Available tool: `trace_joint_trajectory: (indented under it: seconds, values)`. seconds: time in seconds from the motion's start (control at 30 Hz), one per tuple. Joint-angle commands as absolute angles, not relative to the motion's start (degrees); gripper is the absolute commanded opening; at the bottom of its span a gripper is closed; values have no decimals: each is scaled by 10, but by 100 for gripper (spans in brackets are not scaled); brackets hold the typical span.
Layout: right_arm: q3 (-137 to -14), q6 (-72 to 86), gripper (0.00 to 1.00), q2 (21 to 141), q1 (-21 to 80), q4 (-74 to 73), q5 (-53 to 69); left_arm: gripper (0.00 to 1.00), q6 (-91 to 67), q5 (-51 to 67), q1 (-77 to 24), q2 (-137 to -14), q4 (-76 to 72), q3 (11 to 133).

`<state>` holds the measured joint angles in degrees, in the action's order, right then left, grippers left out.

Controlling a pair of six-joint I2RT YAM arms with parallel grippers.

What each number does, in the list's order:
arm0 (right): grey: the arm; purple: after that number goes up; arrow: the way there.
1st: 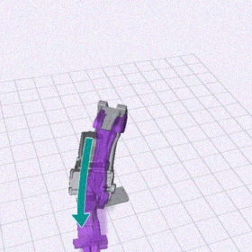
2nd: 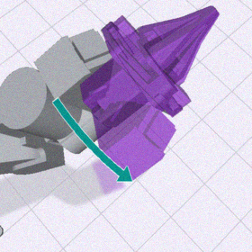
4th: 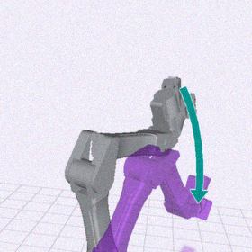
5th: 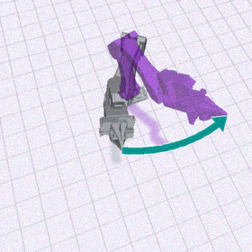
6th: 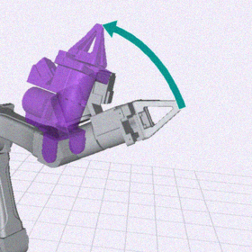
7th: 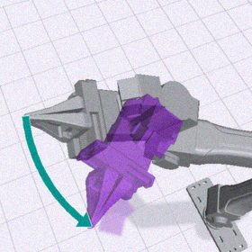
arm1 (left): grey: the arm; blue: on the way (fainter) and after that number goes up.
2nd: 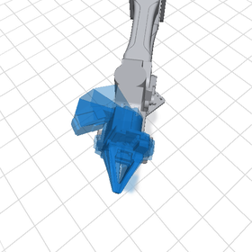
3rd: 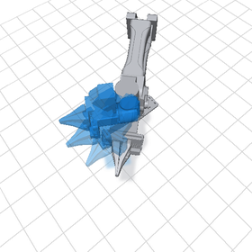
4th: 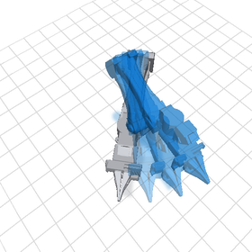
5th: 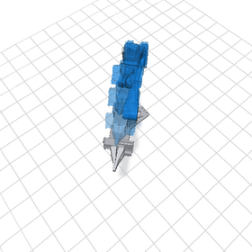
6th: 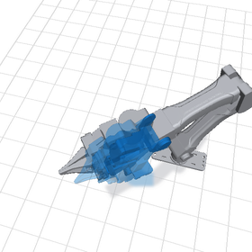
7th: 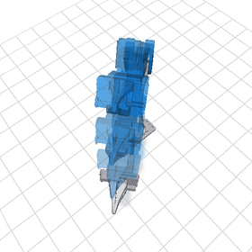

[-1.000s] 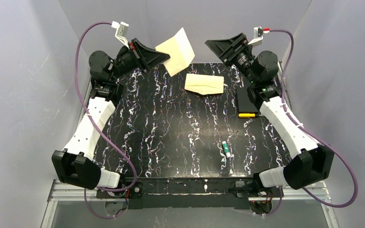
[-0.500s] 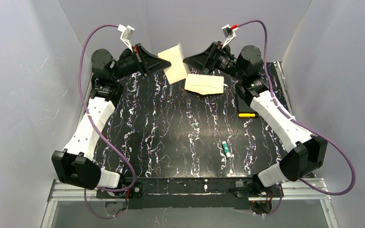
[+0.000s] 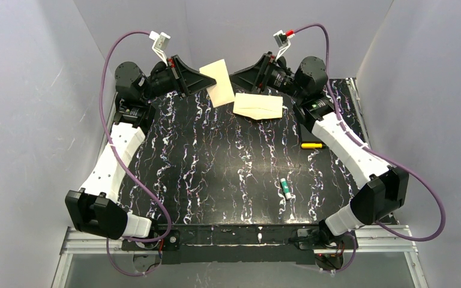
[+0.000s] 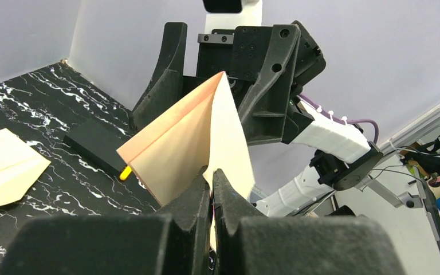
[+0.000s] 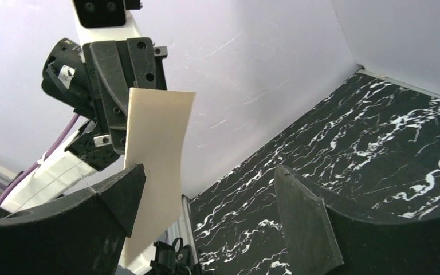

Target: Place the letter into the envelope and seal it

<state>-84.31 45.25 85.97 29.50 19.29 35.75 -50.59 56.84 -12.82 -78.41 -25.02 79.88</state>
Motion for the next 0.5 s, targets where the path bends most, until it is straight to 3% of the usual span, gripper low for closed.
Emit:
trace_joint_trajectory:
  seconds: [0.0,0.13,0.47]
  values:
    - [-841,425,92,814,298,194,259,0,-498,576,-127,-758,-252,802]
    - [-811,404,93,771,298,171,167,0,-492,573,-127,-756,-249,799]
    - [-841,512,88,846,298,314,382,0,-491,574,-127,-765,-247,810]
